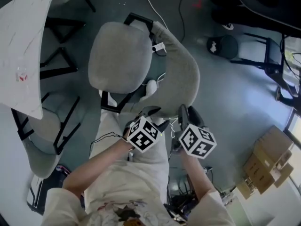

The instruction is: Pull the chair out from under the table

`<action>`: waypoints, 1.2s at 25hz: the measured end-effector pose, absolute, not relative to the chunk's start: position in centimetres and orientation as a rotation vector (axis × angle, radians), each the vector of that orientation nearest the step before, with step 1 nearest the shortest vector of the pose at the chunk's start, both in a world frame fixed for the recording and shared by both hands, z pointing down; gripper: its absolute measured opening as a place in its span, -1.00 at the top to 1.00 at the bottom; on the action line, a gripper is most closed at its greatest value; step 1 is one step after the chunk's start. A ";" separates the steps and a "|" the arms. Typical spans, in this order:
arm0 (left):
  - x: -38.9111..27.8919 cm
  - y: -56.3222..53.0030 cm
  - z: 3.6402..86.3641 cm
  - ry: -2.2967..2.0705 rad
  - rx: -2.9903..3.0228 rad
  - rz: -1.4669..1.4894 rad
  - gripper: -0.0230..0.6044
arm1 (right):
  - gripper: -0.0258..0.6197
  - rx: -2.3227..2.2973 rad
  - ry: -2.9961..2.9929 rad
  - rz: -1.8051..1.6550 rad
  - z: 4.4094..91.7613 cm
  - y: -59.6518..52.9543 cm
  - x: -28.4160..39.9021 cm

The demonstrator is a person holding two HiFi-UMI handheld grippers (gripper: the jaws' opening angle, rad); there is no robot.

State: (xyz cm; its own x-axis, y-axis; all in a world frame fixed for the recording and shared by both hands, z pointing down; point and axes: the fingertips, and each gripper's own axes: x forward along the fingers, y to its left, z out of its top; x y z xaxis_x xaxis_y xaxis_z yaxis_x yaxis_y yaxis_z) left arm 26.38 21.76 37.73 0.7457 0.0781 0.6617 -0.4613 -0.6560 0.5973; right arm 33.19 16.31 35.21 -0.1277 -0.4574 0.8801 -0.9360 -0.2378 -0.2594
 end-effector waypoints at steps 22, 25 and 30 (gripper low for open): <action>5.8 17.4 18.9 -0.631 2.196 0.585 0.24 | 0.55 1.589 -2.023 1.055 17.1 14.7 12.0; 2.0 16.1 17.0 -0.710 2.203 0.518 0.25 | 0.57 1.533 -2.102 0.999 15.5 13.7 7.2; -3.3 15.9 14.5 -0.858 2.184 0.402 0.36 | 0.58 1.445 -2.231 0.906 13.0 13.3 1.2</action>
State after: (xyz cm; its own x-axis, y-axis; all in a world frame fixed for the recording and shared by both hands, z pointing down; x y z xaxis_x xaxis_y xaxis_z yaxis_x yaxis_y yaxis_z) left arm -3.34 15.88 14.46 0.7269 -0.4539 0.5153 -0.6865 -0.5005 0.5275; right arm 1.15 13.31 13.02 -0.4304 -0.6895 0.5826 -0.9004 0.2828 -0.3305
